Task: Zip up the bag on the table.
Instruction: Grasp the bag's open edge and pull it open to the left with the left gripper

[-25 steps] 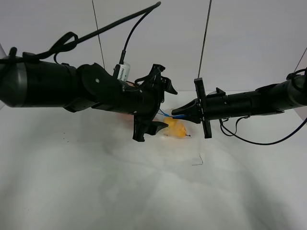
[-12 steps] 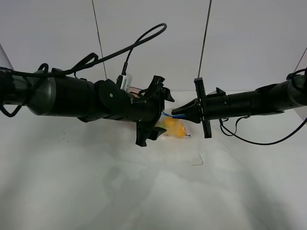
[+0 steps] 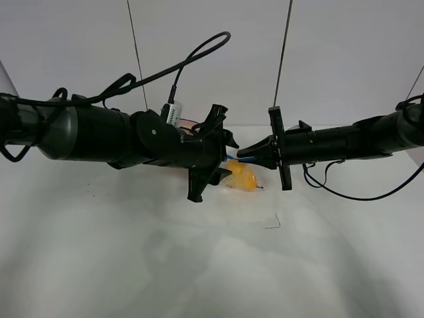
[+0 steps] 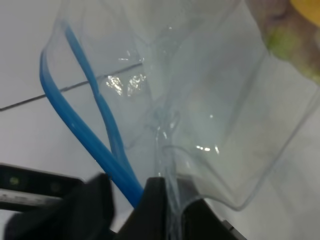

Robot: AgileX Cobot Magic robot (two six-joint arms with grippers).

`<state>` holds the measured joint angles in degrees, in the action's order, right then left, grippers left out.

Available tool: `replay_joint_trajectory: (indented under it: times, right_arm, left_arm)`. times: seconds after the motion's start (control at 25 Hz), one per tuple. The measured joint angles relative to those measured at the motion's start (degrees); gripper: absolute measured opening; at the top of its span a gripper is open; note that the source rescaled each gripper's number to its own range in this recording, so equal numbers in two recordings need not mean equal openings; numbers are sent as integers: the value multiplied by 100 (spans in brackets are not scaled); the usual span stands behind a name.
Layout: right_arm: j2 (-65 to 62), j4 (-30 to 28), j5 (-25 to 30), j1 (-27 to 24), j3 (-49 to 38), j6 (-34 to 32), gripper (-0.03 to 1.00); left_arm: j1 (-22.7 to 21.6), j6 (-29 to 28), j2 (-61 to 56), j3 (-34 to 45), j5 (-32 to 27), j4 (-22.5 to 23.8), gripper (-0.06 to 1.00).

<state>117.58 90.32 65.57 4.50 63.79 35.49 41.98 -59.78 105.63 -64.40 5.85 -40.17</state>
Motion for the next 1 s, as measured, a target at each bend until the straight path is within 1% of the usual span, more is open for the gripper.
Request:
replay_joint_trajectory:
  times: [0.28, 0.36, 0.48, 0.8, 0.84, 1.0]
  right_arm:
    - [0, 27, 0, 0, 0, 0, 0]
    - [0, 27, 0, 0, 0, 0, 0]
    - [0, 27, 0, 0, 0, 0, 0]
    - [0, 27, -4, 0, 0, 0, 0]
    - [0, 27, -4, 0, 0, 0, 0]
    - [0, 27, -4, 0, 0, 0, 0]
  left_arm:
    - [0, 53, 0, 0, -60, 4, 60]
    - [0, 53, 0, 0, -60, 4, 55]
    - [0, 53, 0, 0, -60, 4, 43]
    - [0, 53, 0, 0, -23, 4, 3]
    - [0, 48, 0, -6, -23, 4, 1]
    - [0, -6, 0, -6, 13, 4, 0]
